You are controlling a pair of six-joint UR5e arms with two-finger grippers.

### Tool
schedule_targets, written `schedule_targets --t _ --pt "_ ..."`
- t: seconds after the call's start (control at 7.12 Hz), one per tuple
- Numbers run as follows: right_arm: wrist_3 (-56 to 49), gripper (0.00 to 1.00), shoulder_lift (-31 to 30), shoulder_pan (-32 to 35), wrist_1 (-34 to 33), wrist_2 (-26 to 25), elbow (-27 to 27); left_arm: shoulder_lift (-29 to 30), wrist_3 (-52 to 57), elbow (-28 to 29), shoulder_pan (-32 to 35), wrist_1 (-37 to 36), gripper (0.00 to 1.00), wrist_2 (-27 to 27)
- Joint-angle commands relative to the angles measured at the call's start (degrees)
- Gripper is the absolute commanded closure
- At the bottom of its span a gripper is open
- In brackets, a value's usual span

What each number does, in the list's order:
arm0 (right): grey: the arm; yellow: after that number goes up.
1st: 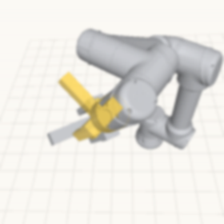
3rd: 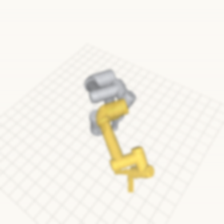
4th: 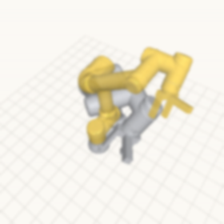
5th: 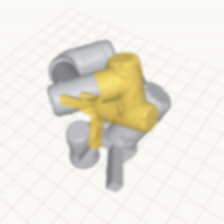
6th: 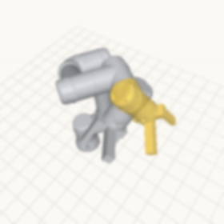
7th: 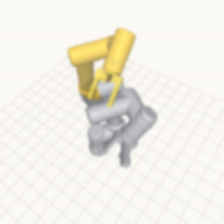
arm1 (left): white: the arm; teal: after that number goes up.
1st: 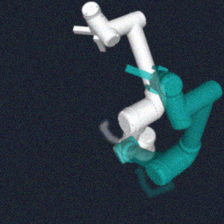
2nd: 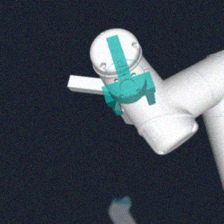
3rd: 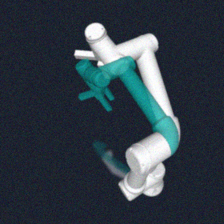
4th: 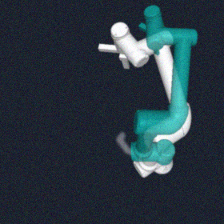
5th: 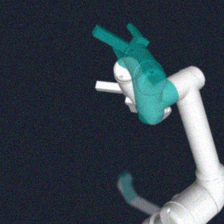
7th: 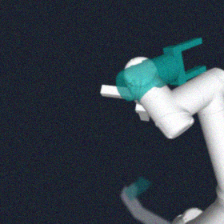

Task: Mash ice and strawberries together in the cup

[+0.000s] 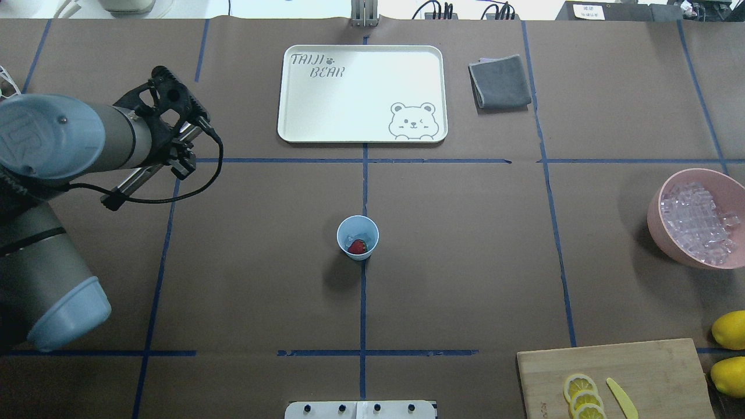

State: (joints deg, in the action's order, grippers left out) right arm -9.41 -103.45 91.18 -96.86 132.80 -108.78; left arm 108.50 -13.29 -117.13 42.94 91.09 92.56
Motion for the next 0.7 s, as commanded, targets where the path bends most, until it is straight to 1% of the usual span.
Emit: schedule_targets --t 0.0,0.14,0.42,0.56 --pt "0.0 0.0 0.0 -0.04 0.0 0.0 0.06 -0.92 -0.07 0.59 10.8 -7.39 1.0 14.25" --pt "0.0 0.0 0.0 0.05 0.0 0.0 0.06 -1.1 -0.42 1.55 14.24 -9.68 1.0 17.8" --pt "0.0 0.0 0.0 0.05 0.0 0.0 -0.03 -4.16 -0.51 6.71 20.75 -10.14 1.0 25.44" --pt "-0.09 0.0 0.0 -0.03 0.0 0.0 -0.03 -4.52 0.01 9.61 22.18 -9.97 1.0 25.65"
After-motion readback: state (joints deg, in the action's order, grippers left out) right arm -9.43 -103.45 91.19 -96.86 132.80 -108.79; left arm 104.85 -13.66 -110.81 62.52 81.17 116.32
